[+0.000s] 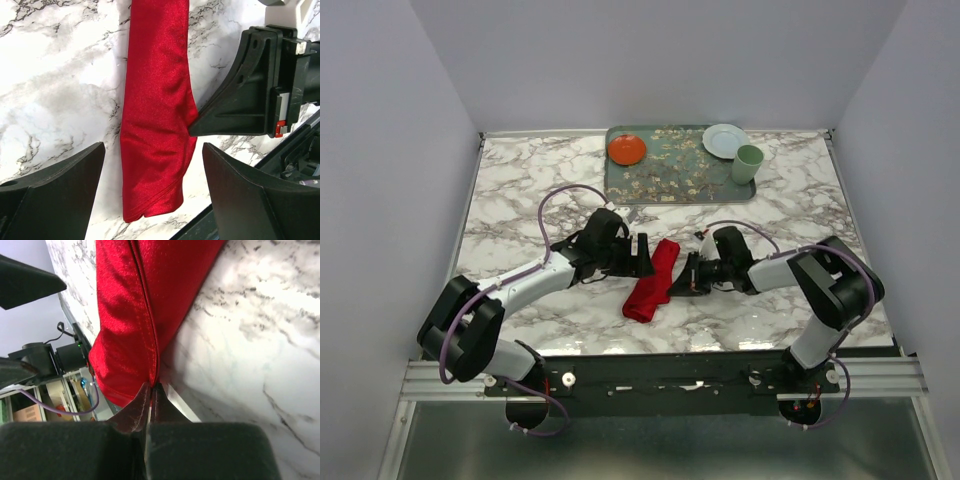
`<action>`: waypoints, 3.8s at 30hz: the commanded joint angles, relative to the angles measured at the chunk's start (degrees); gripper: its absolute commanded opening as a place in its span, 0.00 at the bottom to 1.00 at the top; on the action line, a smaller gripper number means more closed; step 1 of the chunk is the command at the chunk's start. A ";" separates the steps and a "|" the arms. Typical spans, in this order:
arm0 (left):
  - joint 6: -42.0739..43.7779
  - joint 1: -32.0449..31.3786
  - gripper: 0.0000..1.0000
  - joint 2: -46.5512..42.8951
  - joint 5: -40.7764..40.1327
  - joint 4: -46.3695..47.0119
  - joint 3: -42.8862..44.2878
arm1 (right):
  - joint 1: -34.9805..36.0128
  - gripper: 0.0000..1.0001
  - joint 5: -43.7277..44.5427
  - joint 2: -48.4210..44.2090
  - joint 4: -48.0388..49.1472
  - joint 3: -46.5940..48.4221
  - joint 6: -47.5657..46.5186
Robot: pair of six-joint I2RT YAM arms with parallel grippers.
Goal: Fold the napkin, place the utensils inside, and roll it up
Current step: Roll the napkin with the utensil
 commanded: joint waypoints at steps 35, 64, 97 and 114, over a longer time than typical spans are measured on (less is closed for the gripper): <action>7.87 -20.62 0.93 13.04 -30.28 -14.69 15.23 | 0.47 0.34 5.50 2.78 -3.55 -0.79 4.52; 8.49 -21.85 0.93 18.85 -33.09 -16.28 16.55 | -11.65 0.49 8.58 -15.32 -12.79 -10.98 -0.58; -0.29 -8.94 0.51 18.15 -42.49 -18.99 8.55 | -11.74 0.50 3.31 -13.93 -12.96 -5.89 -3.39; -8.65 12.50 0.39 25.08 -42.60 -24.10 16.63 | -12.18 0.50 -1.00 -13.05 -16.65 -1.40 -6.82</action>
